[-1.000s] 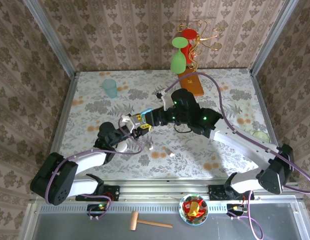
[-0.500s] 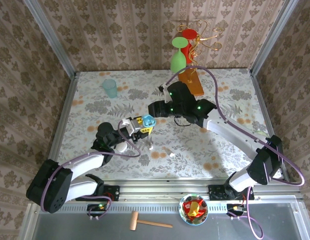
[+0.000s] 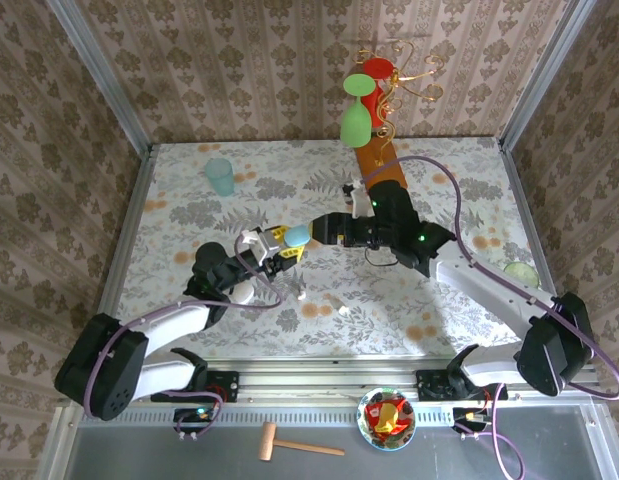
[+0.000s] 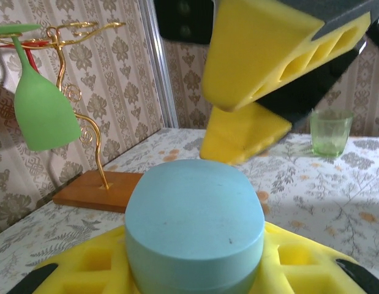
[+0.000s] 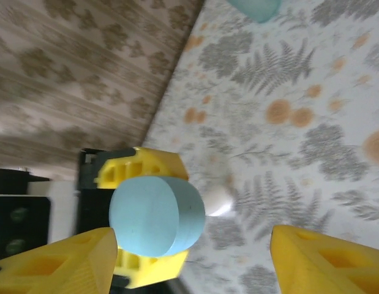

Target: Insert wireless bluetooth earbuds into charging case

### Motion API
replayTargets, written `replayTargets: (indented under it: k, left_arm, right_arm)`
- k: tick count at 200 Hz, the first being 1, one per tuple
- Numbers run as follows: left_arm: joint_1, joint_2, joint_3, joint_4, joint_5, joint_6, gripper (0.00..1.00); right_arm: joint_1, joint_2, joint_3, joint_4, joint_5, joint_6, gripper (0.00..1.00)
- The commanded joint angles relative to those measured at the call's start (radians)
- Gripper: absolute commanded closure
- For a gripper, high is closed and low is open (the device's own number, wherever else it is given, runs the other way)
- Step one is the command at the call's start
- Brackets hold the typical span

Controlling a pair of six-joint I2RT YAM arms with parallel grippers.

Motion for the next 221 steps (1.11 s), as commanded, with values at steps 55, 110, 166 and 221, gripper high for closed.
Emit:
replayTargets:
  k: [55, 110, 166, 221]
  left_arm:
    - [-0.015, 0.047, 0.053, 0.201, 0.016, -0.109, 0.8]
    - [-0.016, 0.049, 0.055, 0.201, 0.054, -0.106, 0.8]
    - [-0.016, 0.043, 0.05, 0.132, 0.044, -0.057, 0.46]
    - [-0.026, -0.023, -0.027, -0.124, -0.139, 0.086, 0.05]
  right_arm:
    - [0.0, 0.055, -0.191, 0.765, -0.273, 0.561, 0.39]
    - [-0.004, 0.132, -0.186, 0.829, -0.283, 0.631, 0.65]
    - [-0.028, 0.132, -0.191, 0.749, -0.253, 0.567, 0.79]
    - [-0.081, 0.132, -0.14, 0.324, 0.047, 0.246, 0.77]
